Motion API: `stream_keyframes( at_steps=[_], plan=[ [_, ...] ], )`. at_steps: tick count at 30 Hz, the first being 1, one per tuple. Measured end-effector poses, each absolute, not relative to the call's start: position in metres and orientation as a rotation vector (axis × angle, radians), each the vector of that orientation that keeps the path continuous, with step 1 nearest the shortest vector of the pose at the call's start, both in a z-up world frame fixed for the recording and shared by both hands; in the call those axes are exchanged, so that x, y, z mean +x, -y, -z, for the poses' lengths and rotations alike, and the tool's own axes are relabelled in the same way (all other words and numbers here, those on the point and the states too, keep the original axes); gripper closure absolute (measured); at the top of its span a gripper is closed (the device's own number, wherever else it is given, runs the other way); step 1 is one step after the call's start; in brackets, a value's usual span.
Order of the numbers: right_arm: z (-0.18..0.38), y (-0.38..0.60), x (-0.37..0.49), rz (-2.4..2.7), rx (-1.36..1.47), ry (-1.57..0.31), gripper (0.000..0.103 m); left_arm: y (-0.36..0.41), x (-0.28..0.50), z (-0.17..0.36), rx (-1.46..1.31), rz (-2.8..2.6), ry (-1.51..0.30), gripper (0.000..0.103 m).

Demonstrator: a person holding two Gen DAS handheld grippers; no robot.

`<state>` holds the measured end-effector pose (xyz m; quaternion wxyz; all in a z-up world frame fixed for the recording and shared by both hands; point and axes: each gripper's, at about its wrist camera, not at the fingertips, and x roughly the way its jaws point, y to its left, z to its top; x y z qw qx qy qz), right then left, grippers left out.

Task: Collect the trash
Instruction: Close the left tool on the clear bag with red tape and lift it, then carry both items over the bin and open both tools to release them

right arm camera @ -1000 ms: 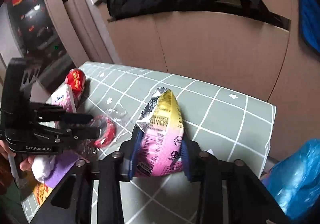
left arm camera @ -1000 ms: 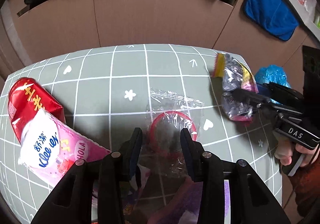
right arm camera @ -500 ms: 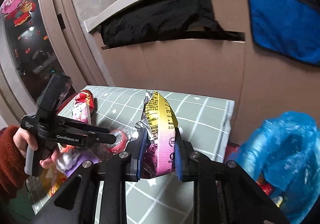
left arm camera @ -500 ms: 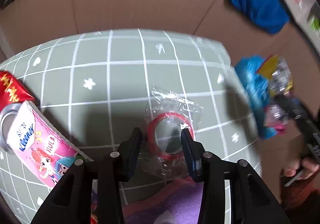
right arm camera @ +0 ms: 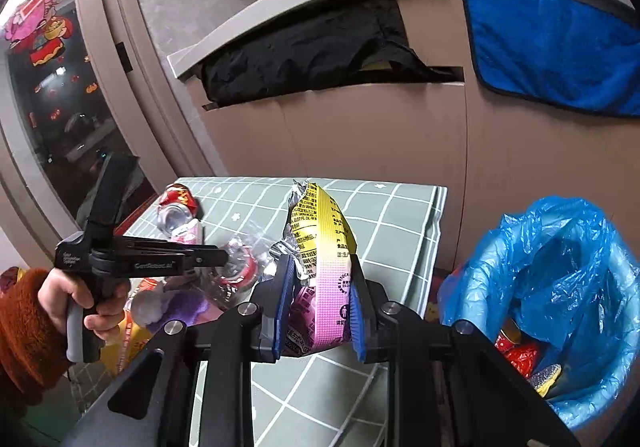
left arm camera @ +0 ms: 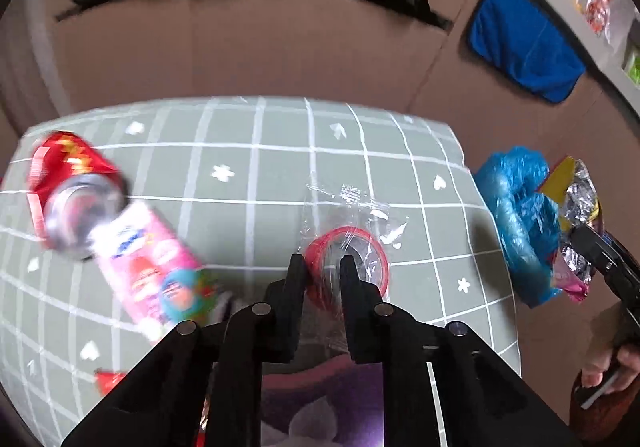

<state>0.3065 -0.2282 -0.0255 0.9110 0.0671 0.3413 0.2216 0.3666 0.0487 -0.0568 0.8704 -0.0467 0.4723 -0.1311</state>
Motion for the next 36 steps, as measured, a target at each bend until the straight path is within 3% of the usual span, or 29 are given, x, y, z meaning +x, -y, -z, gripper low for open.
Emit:
stream_keyframes(
  at_steps=[7,22,36],
  plan=[
    [0.014,0.213,0.297,-0.493,0.133,-0.677,0.081,-0.072,0.311,0.011,-0.088,0.115,-0.788,0.086],
    [-0.039,0.204,0.254,-0.516,0.044,-0.536,0.081,-0.052,0.229,-0.054,-0.091,0.114,-0.571,0.086],
    [-0.069,0.247,0.198,-0.451,0.021,-0.425,0.081,0.014,0.181,-0.073,-0.083,0.229,-0.505,0.085]
  ],
)
